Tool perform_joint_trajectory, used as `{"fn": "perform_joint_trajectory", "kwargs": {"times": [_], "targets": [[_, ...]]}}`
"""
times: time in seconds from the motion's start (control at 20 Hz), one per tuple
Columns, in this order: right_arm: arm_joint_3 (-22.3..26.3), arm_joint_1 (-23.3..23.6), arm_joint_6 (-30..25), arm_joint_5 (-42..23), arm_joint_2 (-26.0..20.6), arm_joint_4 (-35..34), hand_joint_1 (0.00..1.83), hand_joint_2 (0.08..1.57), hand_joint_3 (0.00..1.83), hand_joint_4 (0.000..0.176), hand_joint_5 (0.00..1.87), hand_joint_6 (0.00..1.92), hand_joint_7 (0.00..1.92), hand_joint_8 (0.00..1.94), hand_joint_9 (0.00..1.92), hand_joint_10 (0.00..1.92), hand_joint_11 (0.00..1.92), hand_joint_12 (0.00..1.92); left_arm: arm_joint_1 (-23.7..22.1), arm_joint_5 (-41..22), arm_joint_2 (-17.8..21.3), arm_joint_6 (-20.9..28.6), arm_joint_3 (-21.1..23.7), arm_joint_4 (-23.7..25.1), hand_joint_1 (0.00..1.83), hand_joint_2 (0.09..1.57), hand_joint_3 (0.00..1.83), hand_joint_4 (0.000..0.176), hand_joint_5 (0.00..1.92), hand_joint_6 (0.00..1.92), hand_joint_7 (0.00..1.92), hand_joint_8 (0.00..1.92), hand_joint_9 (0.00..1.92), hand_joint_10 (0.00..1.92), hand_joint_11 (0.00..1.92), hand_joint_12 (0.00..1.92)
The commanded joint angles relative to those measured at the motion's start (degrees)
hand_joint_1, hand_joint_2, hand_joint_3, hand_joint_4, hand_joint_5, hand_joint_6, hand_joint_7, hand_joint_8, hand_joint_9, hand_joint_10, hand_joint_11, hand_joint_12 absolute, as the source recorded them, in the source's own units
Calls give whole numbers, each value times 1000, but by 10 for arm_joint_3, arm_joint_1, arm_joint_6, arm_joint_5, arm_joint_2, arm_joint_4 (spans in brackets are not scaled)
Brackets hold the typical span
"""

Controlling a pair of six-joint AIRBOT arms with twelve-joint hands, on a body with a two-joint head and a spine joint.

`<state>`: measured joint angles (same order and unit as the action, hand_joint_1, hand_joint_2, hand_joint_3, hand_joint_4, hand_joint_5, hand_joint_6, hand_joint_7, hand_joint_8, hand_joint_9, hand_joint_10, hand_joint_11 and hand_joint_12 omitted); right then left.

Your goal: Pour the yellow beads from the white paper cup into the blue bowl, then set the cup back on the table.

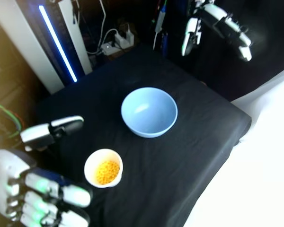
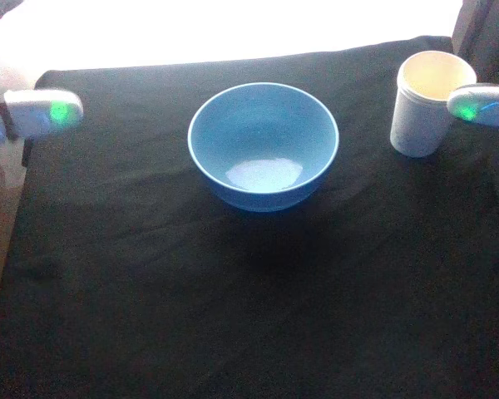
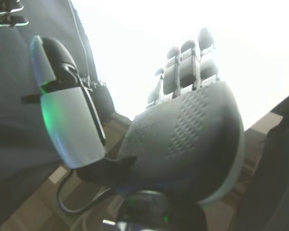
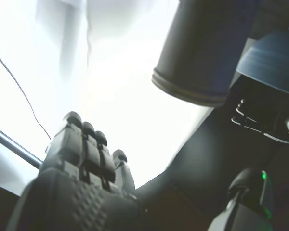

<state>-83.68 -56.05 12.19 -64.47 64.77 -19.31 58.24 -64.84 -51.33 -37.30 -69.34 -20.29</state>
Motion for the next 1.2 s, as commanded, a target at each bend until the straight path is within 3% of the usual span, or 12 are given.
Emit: {"fn": "perform_joint_trajectory", "kwargs": {"times": [0.0,0.05,0.25,0.4,0.5,0.6,0.7,0.75,0.95,1.0,1.05,1.15], "targets": [[-5,1,-8,-64,1,-7,743,532,8,12,54,3,116,4,47,6,0,239,-8,-71,0,5,-4,-5,445,778,10,21,3,0,157,5,94,10,1,258],[-6,1,-9,-63,2,-7,751,536,6,4,45,2,113,1,40,2,0,213,-9,-71,-1,5,-4,-4,437,778,5,22,0,0,160,3,97,6,0,269],[-12,1,-9,-48,5,-6,773,527,0,34,28,2,53,3,0,0,0,26,-9,-70,-2,6,-4,-1,441,746,0,56,12,2,159,4,103,4,0,204],[-19,1,-9,-32,8,-3,816,554,10,73,43,9,15,0,0,0,0,0,-9,-69,-4,7,-4,0,453,734,0,43,14,2,145,6,100,3,0,181],[-27,1,-9,-16,10,2,852,560,10,52,59,13,0,0,0,0,0,0,-10,-67,-5,7,-4,2,431,738,0,30,12,0,160,3,106,1,0,221],[-35,1,-9,-1,12,5,817,571,12,23,61,10,0,0,0,0,0,0,-10,-67,-7,7,-5,3,465,735,0,37,1,0,128,1,88,0,0,163],[-41,1,-9,11,14,7,789,607,24,16,57,7,0,0,0,0,0,0,-11,-67,-8,9,-6,4,463,729,0,34,0,0,134,3,70,0,0,114],[-44,1,-9,16,15,8,823,619,26,27,66,9,0,0,0,0,0,0,-12,-68,-8,10,-6,4,457,734,1,32,0,0,132,1,69,0,0,101],[-58,2,-11,40,24,13,825,627,0,34,91,6,0,0,0,0,0,0,-16,-68,-11,10,-7,9,498,733,0,59,17,6,117,0,62,0,0,89],[-64,3,-14,47,30,13,807,629,1,19,97,7,0,0,0,0,0,0,-18,-66,-12,10,-8,12,488,737,1,57,19,3,133,3,58,0,0,63],[-69,4,-18,52,34,13,813,634,3,24,101,8,0,0,0,0,0,0,-20,-63,-14,10,-9,14,472,744,4,31,15,0,155,10,63,2,0,59],[-83,11,-25,72,47,20,837,624,0,12,118,12,10,3,0,0,11,5,-23,-60,-17,10,-11,18,475,737,0,15,15,0,156,8,67,4,10,62]]}}
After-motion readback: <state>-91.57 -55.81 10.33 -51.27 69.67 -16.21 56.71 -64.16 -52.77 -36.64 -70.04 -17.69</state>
